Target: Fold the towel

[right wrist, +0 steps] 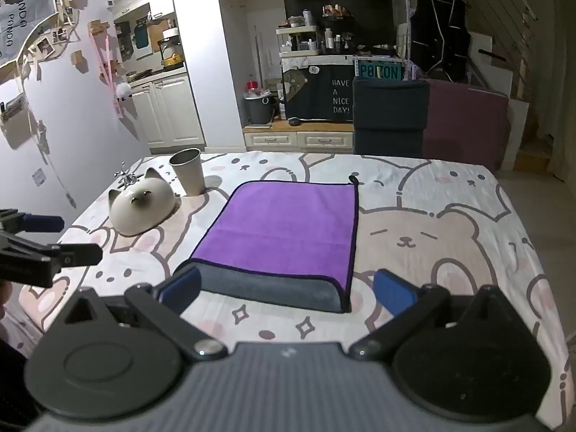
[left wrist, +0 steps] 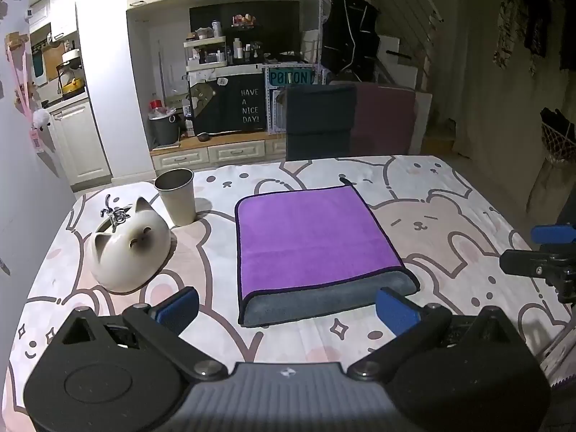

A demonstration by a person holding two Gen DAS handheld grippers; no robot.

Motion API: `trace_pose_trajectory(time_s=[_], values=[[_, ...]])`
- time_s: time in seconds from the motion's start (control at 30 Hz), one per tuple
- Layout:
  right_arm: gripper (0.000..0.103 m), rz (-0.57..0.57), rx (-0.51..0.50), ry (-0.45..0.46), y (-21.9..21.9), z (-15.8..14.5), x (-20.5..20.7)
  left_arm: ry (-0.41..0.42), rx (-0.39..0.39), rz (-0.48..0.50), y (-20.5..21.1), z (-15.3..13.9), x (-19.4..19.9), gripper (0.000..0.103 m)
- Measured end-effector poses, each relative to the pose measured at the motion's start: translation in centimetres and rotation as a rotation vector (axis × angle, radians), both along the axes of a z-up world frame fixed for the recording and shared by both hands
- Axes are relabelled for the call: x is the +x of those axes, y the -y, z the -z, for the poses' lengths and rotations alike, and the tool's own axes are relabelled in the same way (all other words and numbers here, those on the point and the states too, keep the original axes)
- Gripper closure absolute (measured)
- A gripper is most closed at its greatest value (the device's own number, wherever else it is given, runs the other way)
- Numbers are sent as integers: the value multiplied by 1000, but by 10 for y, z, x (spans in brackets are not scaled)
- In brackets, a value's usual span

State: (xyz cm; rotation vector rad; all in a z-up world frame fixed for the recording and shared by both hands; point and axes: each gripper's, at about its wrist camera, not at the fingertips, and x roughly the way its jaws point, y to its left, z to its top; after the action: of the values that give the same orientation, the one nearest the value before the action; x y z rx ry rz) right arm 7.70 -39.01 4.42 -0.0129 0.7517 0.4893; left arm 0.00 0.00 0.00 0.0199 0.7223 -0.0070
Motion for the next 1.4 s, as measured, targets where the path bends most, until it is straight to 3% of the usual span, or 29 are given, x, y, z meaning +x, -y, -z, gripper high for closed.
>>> trace_pose_trajectory(time_s=[1.4], values=[[0, 1, -12, -6, 0, 2, 2, -4, 1, 1, 1, 3, -2, 0]])
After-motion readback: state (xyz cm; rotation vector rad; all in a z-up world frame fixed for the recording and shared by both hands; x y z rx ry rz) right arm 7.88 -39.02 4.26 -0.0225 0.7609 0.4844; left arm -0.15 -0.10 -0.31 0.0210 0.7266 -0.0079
